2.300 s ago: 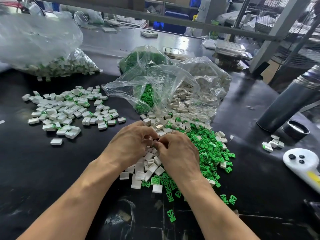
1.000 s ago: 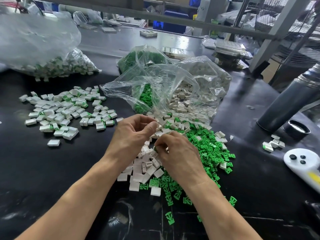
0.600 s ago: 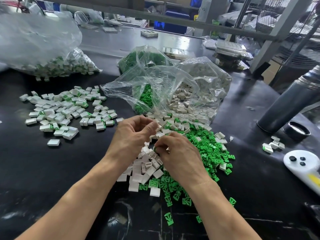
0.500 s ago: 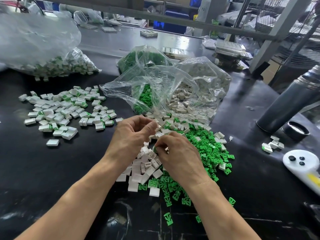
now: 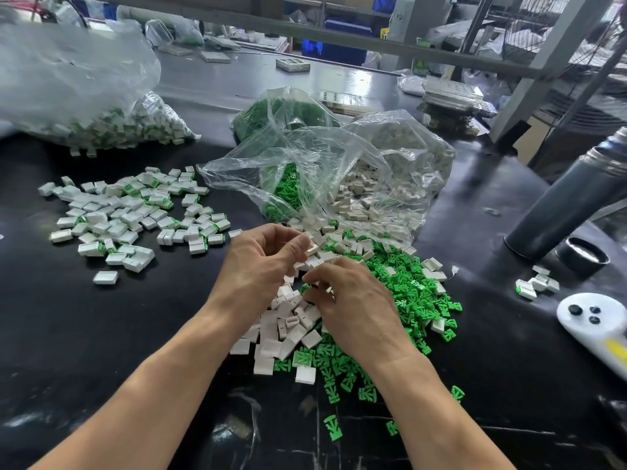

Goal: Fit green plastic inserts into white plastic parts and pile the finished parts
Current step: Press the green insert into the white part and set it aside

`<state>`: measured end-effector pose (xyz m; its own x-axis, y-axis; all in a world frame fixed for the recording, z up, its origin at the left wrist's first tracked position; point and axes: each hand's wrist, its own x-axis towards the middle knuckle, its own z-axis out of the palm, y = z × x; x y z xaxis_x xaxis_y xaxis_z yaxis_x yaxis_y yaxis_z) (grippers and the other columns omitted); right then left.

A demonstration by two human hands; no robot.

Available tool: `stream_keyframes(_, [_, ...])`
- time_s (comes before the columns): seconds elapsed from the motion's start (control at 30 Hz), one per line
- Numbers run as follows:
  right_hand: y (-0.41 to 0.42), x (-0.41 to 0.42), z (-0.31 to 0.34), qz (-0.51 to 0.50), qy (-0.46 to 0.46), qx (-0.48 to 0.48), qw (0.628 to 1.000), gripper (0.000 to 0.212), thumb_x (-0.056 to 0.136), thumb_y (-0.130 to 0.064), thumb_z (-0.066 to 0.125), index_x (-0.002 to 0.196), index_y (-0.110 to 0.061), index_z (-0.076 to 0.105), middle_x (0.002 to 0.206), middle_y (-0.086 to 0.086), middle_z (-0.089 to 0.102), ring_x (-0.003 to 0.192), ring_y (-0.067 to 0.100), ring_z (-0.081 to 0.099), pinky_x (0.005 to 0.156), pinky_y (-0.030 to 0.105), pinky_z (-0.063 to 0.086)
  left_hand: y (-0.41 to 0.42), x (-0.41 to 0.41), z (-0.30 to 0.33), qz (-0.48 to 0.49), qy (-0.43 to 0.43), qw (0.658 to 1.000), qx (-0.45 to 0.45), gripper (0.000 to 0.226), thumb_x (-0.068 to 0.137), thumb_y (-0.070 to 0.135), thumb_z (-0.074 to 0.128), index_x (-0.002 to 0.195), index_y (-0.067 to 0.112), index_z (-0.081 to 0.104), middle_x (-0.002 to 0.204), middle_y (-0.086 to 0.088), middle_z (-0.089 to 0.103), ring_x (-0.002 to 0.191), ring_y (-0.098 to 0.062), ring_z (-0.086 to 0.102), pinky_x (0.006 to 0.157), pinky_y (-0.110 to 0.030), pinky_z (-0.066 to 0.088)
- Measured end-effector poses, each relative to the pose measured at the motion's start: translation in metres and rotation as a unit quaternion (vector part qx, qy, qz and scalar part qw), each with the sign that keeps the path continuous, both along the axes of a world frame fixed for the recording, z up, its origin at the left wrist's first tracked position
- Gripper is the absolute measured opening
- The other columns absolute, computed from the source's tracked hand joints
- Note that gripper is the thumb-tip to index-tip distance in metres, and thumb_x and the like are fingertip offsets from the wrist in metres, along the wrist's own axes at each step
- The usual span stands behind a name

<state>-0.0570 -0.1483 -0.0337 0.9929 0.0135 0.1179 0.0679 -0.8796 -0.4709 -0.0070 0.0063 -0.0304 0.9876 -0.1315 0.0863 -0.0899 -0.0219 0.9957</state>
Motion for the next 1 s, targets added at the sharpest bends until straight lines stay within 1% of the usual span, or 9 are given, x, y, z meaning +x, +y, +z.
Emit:
stream_keyframes(0.13, [0.003, 0.002, 0.001, 0.026, -0.001, -0.016, 1.0, 0.025, 0.1, -0.045, 0.061, 0.125, -0.045, 0.067, 0.114, -0.016, 0.056, 0.113, 0.006, 0.051, 0.099, 0.026, 0.042, -0.001, -0.001, 0.0, -0.003, 0.001, 1.0, 0.001, 0.016, 0.089, 0.037, 0.075, 0.094, 0.022, 0.075, 0.085, -0.001, 0.077, 0.064, -0.002, 0.065, 0.058, -0.013, 0.049])
stream_keyframes(0.3, [0.006, 0.002, 0.0, 0.021, -0.015, -0.012, 1.0, 0.016, 0.1, -0.042, 0.064, 0.115, -0.042, 0.069, 0.111, -0.015, 0.058, 0.109, 0.006, 0.053, 0.097, 0.029, 0.048, -0.002, -0.002, 0.002, -0.002, 0.002, 1.0, -0.001, 0.014, 0.091, 0.033, 0.075, 0.095, 0.019, 0.075, 0.084, -0.001, 0.077, 0.063, -0.001, 0.066, 0.057, -0.012, 0.048])
stream_keyframes(0.4, [0.006, 0.002, -0.001, 0.007, -0.025, -0.001, 1.0, 0.008, 0.101, -0.037, 0.062, 0.109, -0.035, 0.065, 0.108, -0.016, 0.06, 0.103, 0.006, 0.054, 0.092, 0.026, 0.045, -0.002, -0.003, 0.003, -0.001, 0.0, 1.0, 0.001, 0.015, 0.091, 0.032, 0.075, 0.096, 0.018, 0.075, 0.083, -0.001, 0.077, 0.063, -0.002, 0.065, 0.057, -0.013, 0.048])
stream_keyframes(0.47, [0.003, 0.002, -0.002, -0.01, -0.032, 0.035, 0.999, 0.005, 0.102, -0.034, 0.062, 0.105, -0.031, 0.064, 0.103, -0.016, 0.062, 0.098, 0.005, 0.056, 0.088, 0.025, 0.045, -0.002, -0.004, 0.004, -0.004, 0.001, 1.0, -0.001, 0.017, 0.09, 0.033, 0.075, 0.097, 0.017, 0.074, 0.084, -0.001, 0.077, 0.063, -0.002, 0.065, 0.057, -0.014, 0.048])
stream_keyframes(0.53, [-0.001, 0.002, -0.002, -0.035, -0.042, 0.118, 0.992, 0.004, 0.101, -0.029, 0.064, 0.104, -0.028, 0.065, 0.097, -0.016, 0.065, 0.091, 0.001, 0.06, 0.083, 0.02, 0.049, -0.002, -0.005, 0.005, -0.009, 0.007, 1.0, -0.002, 0.019, 0.088, 0.035, 0.075, 0.097, 0.018, 0.074, 0.084, -0.001, 0.077, 0.063, -0.003, 0.064, 0.057, -0.015, 0.049])
stream_keyframes(0.63, [-0.009, 0.001, -0.002, -0.081, -0.071, 0.276, 0.955, 0.01, 0.099, -0.02, 0.068, 0.103, -0.029, 0.068, 0.092, -0.016, 0.07, 0.088, -0.006, 0.064, 0.074, 0.009, 0.051, -0.002, -0.005, 0.006, -0.018, 0.02, 1.0, -0.004, 0.017, 0.086, 0.03, 0.076, 0.097, 0.017, 0.075, 0.085, -0.002, 0.077, 0.063, -0.005, 0.063, 0.056, -0.017, 0.049])
stream_keyframes(0.8, [-0.016, 0.001, 0.003, -0.115, -0.08, 0.535, 0.833, 0.017, 0.096, 0.0, 0.068, 0.098, -0.014, 0.078, 0.083, 0.001, 0.077, 0.067, 0.011, 0.068, 0.062, 0.024, 0.058, -0.005, -0.005, 0.006, -0.045, 0.047, 0.997, -0.037, 0.014, 0.089, 0.008, 0.075, 0.103, 0.01, 0.075, 0.083, -0.005, 0.074, 0.068, -0.012, 0.063, 0.059, -0.02, 0.053])
stream_keyframes(0.87, [-0.016, 0.001, 0.005, -0.111, -0.07, 0.592, 0.796, 0.014, 0.094, 0.002, 0.069, 0.095, -0.009, 0.078, 0.076, 0.005, 0.074, 0.063, 0.016, 0.069, 0.058, 0.024, 0.058, -0.006, -0.007, 0.007, -0.058, 0.045, 0.996, -0.046, 0.018, 0.09, 0.005, 0.074, 0.106, 0.012, 0.076, 0.087, -0.003, 0.075, 0.07, -0.01, 0.064, 0.061, -0.02, 0.054])
stream_keyframes(1.0, [-0.015, -0.001, 0.007, -0.088, -0.049, 0.627, 0.773, 0.007, 0.094, -0.002, 0.069, 0.097, -0.005, 0.074, 0.081, 0.011, 0.077, 0.066, 0.02, 0.073, 0.057, 0.027, 0.059, -0.007, -0.008, 0.009, -0.073, 0.02, 0.996, -0.041, 0.019, 0.087, 0.003, 0.075, 0.103, 0.013, 0.077, 0.091, 0.0, 0.078, 0.076, -0.012, 0.065, 0.064, -0.02, 0.055])
